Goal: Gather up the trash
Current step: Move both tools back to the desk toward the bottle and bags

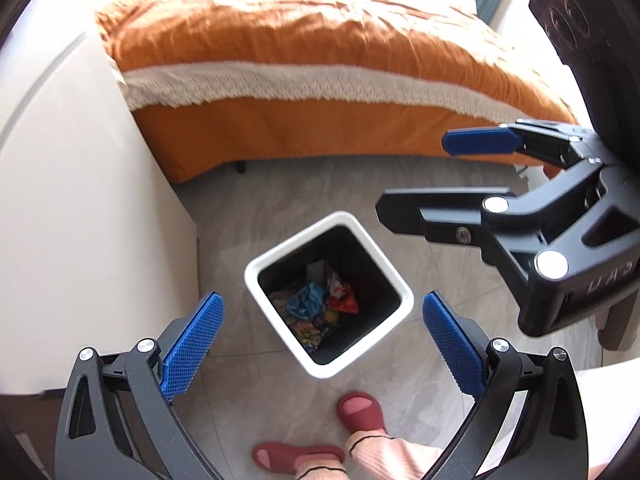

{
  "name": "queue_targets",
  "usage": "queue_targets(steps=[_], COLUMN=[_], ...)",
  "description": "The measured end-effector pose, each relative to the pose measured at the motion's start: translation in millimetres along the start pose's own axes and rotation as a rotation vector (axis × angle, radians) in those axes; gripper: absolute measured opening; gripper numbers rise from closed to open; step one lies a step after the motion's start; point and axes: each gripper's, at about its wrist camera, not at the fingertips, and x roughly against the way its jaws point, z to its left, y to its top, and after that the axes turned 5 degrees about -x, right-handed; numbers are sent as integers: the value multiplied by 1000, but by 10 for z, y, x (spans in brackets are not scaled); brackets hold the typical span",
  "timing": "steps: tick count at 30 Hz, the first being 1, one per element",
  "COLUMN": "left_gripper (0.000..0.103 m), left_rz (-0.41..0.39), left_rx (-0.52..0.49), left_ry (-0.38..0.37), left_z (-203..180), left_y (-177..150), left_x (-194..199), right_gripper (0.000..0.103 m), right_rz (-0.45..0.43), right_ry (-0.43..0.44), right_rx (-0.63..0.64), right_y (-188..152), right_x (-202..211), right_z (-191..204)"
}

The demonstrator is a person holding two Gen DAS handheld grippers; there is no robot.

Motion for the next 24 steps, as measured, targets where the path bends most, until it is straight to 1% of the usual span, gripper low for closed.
queue_targets(steps=[7,13,21,24], left_gripper=[98,98,98,98], left_rz=[-66,-136,-212,-245], left_rx=[18,57,92,117], left_ry=[52,104,178,219], left_z=[-73,-95,-160,-129], left_y=[159,289,326,295], left_x=[696,1348,1998,2237], right_gripper=[99,99,99,99], right_rz=[-51,-122,-208,-220], right_ry=[17,41,75,105], right_rx=[13,42,88,122], right_y=[172,319,492,565], right_x=[582,1135,1707,1855], right_z=[201,406,635,766])
